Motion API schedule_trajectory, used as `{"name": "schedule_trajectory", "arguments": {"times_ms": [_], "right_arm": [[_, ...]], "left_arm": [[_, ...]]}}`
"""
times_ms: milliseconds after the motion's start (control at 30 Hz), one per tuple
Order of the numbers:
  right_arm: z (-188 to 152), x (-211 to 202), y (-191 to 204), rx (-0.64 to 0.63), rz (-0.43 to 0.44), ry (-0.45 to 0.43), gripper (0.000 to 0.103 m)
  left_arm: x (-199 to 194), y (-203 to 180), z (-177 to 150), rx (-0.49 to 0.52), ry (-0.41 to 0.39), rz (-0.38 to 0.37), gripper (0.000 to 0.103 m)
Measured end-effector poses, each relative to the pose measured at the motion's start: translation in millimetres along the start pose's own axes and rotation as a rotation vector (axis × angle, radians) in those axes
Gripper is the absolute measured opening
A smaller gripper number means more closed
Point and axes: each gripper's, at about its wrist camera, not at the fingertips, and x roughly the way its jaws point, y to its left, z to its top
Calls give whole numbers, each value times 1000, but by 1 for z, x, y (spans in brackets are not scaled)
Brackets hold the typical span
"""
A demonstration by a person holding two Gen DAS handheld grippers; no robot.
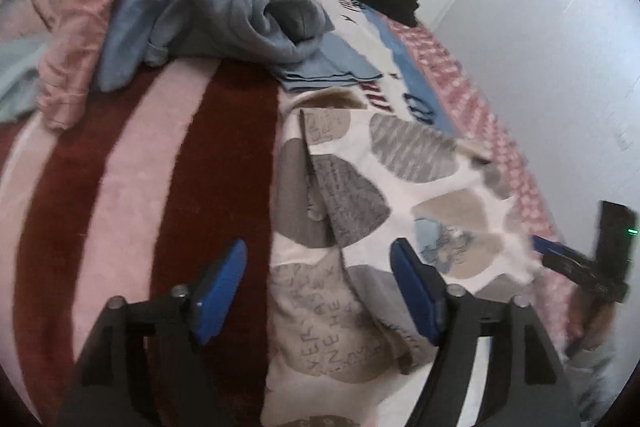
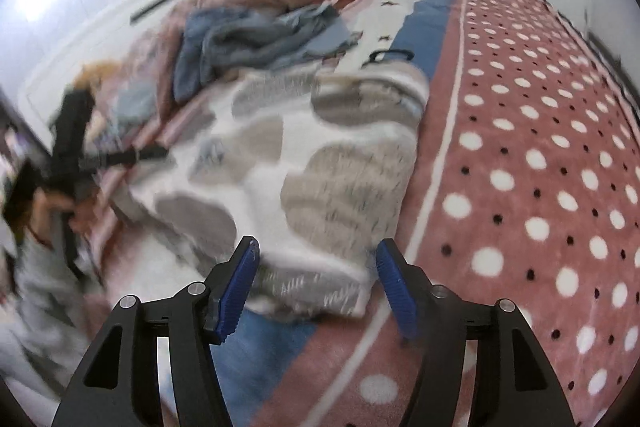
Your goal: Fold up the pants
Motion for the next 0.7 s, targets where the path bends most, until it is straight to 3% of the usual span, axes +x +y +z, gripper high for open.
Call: {"name": "schedule_trajectory", "arguments": {"times_ms": [100,267,367,433,467,533,700], "right_arm": [[18,3,-12,41,6,0,62],[28,48,-30,106,104,159,64],[28,60,-35,120,169,156,65],[29,63,-38,146,212,139,65],[30,65,-39,157,229,133,65],[30,65,-38,152,243,126,64],[27,63,-31,133,225,106,51]], "left_arm": [[11,7,4,-25,56,-76,76],[42,14,7,-70,133,-145,76],[49,9,10,-83,139,-210,75],[54,1,12,-67,147,-192,75],[56,-4,13,-56,150,-189,72],[60,-10,13,-68,163,-214,44],[67,-23,10,-36,162,-158,25]]}}
